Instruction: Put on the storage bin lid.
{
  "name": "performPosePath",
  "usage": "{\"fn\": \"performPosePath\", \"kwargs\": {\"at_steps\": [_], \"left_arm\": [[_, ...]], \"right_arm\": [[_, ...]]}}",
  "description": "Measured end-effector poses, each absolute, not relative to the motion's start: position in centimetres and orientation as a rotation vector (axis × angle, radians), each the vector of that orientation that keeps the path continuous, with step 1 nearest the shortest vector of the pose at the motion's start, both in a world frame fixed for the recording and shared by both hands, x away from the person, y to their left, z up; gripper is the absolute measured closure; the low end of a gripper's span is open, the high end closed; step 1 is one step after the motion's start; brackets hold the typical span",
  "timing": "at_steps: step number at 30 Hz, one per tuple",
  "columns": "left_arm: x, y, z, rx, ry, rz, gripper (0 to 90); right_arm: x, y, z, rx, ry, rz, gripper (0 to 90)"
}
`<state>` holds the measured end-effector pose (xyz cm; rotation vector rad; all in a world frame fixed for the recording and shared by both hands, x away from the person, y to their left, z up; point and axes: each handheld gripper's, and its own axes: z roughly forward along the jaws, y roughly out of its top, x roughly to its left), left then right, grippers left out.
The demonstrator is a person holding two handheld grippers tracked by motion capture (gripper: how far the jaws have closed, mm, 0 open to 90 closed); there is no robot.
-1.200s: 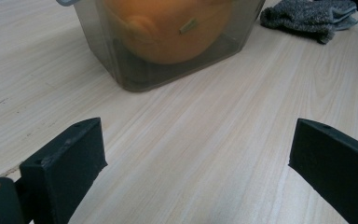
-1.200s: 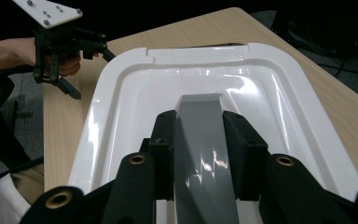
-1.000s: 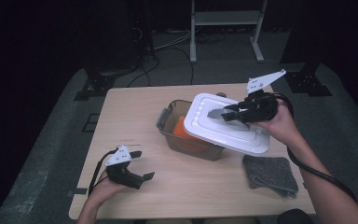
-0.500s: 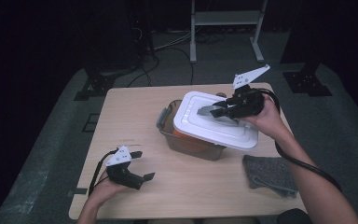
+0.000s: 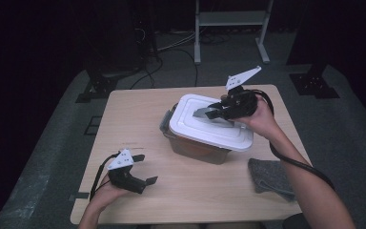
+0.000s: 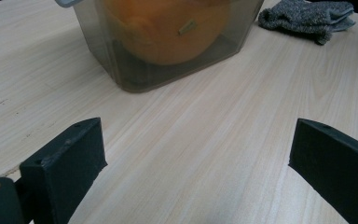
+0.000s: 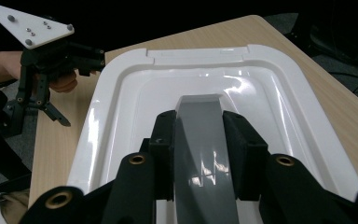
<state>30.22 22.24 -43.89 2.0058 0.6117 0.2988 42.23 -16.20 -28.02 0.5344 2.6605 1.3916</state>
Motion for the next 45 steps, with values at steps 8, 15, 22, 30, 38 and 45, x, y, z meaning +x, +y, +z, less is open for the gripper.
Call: {"fn": "performPosePath", "kwargs": {"at_steps": [8, 15, 22, 30, 38, 45], "left_arm": [[30.2, 22.2, -43.8, 2.002, 0.610, 0.298, 2.7], [30.2, 22.3, -43.8, 1.995, 0.615, 0.298, 2.7], [30.1, 22.3, -43.8, 1.992, 0.615, 0.294, 2.7], [30.1, 22.4, -43.8, 1.991, 0.616, 0.294, 2.7], [30.1, 22.6, -43.7, 1.989, 0.618, 0.296, 2.7], [30.0, 22.6, -43.7, 1.988, 0.619, 0.298, 2.7]], "right_arm": [[43.1, -15.1, -28.7, 0.524, 2.677, 1.379, 65.6], [44.0, -14.3, -29.4, 0.525, 2.691, 1.381, 65.6], [44.7, -13.7, -30.2, 0.533, 2.709, 1.371, 65.6], [45.4, -13.3, -31.0, 0.532, 2.717, 1.365, 65.6], [45.8, -12.7, -31.9, 0.524, 2.731, 1.338, 65.6], [45.9, -12.6, -32.3, 0.535, 2.723, 1.342, 65.6]]}}
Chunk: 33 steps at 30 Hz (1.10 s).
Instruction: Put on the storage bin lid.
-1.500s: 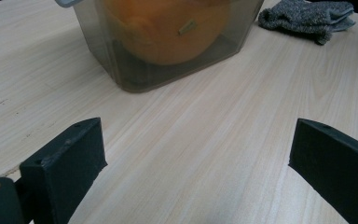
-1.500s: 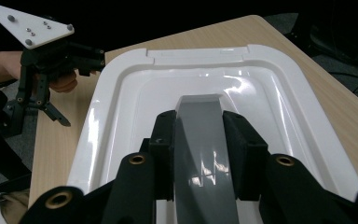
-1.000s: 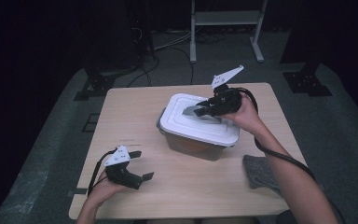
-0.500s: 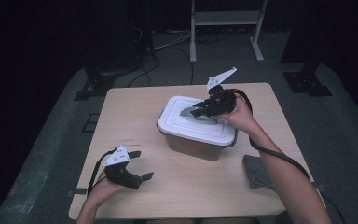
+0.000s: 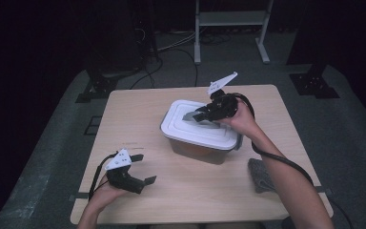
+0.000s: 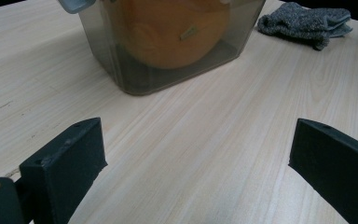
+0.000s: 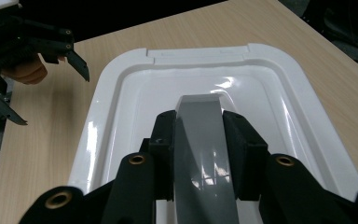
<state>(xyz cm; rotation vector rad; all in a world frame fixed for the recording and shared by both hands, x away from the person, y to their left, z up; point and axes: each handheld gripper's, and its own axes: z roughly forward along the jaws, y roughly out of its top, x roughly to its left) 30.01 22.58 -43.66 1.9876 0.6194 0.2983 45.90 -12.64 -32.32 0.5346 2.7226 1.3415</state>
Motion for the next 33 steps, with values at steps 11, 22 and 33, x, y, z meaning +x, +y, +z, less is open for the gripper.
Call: {"fn": "performPosePath", "kwargs": {"at_steps": [11, 22, 33], "left_arm": [[30.0, 22.6, -43.6, 1.988, 0.620, 0.298, 2.7], [29.9, 22.6, -43.6, 1.988, 0.620, 0.296, 2.6], [29.9, 22.5, -43.7, 1.991, 0.617, 0.297, 2.6]], "right_arm": [[46.1, -12.8, -33.2, 0.541, 2.724, 1.346, 65.4], [45.8, -12.6, -33.7, 0.537, 2.729, 1.350, 64.2], [45.6, -13.0, -33.8, 0.560, 2.721, 1.374, 58.8]]}}
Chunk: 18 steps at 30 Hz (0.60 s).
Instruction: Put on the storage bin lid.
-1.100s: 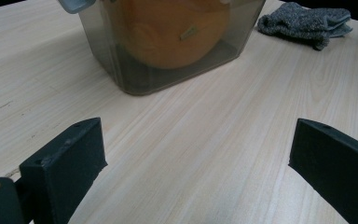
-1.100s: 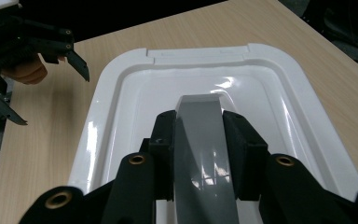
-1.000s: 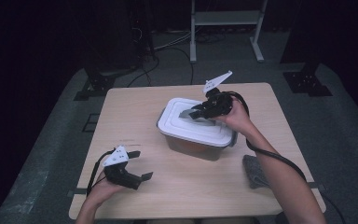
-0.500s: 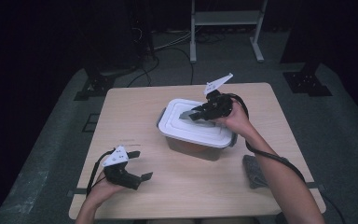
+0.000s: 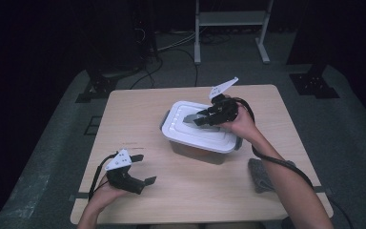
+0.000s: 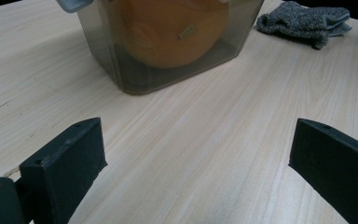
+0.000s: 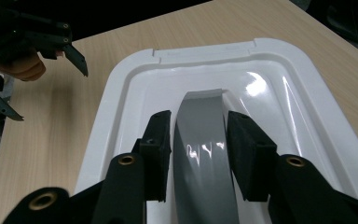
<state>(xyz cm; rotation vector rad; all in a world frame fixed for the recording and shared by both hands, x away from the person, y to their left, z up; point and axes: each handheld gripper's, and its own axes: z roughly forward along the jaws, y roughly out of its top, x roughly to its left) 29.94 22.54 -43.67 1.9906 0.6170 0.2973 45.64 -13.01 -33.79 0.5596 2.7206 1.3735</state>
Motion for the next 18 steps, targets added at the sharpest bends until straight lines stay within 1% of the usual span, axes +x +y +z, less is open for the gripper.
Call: {"fn": "performPosePath", "kwargs": {"at_steps": [11, 18], "left_arm": [[30.0, 22.5, -43.7, 1.994, 0.618, 0.292, 2.7], [29.9, 22.4, -43.8, 1.996, 0.615, 0.292, 2.7]], "right_arm": [[45.0, -14.5, -32.9, 0.586, 2.684, 1.433, 46.1], [44.4, -15.6, -32.4, 0.593, 2.660, 1.451, 43.8]]}}
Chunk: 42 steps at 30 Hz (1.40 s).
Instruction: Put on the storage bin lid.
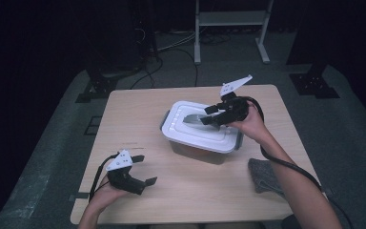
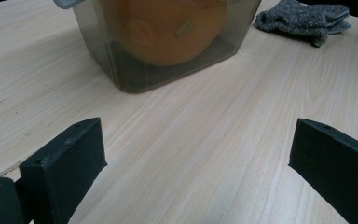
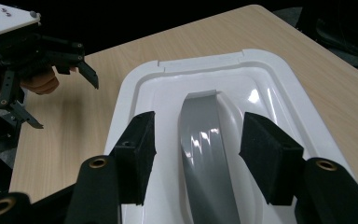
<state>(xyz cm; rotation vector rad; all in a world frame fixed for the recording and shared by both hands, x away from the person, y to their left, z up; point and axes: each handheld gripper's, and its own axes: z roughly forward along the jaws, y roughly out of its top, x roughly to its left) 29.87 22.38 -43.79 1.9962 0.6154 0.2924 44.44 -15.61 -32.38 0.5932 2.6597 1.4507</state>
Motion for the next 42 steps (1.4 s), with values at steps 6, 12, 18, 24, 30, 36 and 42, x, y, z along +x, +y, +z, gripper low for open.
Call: {"fn": "performPosePath", "kwargs": {"at_steps": [6, 12, 18, 24, 30, 36, 42], "left_arm": [[29.9, 22.3, -43.8, 1.999, 0.614, 0.292, 2.6], [29.9, 22.3, -43.8, 1.999, 0.615, 0.292, 2.6], [29.9, 22.3, -43.8, 1.999, 0.614, 0.295, 2.7], [29.9, 22.3, -43.9, 2.002, 0.616, 0.293, 2.6], [29.9, 22.3, -43.9, 2.003, 0.618, 0.291, 2.6], [30.0, 22.2, -44.0, 2.005, 0.618, 0.290, 2.6], [30.0, 22.2, -44.0, 2.004, 0.622, 0.289, 2.6]], "right_arm": [[43.9, -16.7, -32.0, 0.600, 2.650, 1.446, 42.8], [43.3, -17.7, -31.7, 0.603, 2.645, 1.434, 42.3], [42.4, -18.9, -31.5, 0.610, 2.635, 1.429, 41.7], [41.8, -20.1, -31.4, 0.626, 2.622, 1.431, 41.6], [41.2, -21.6, -31.5, 0.647, 2.608, 1.426, 41.4], [40.6, -23.0, -31.9, 0.677, 2.598, 1.436, 40.9], [40.0, -24.1, -32.2, 0.702, 2.586, 1.442, 40.3]]}}
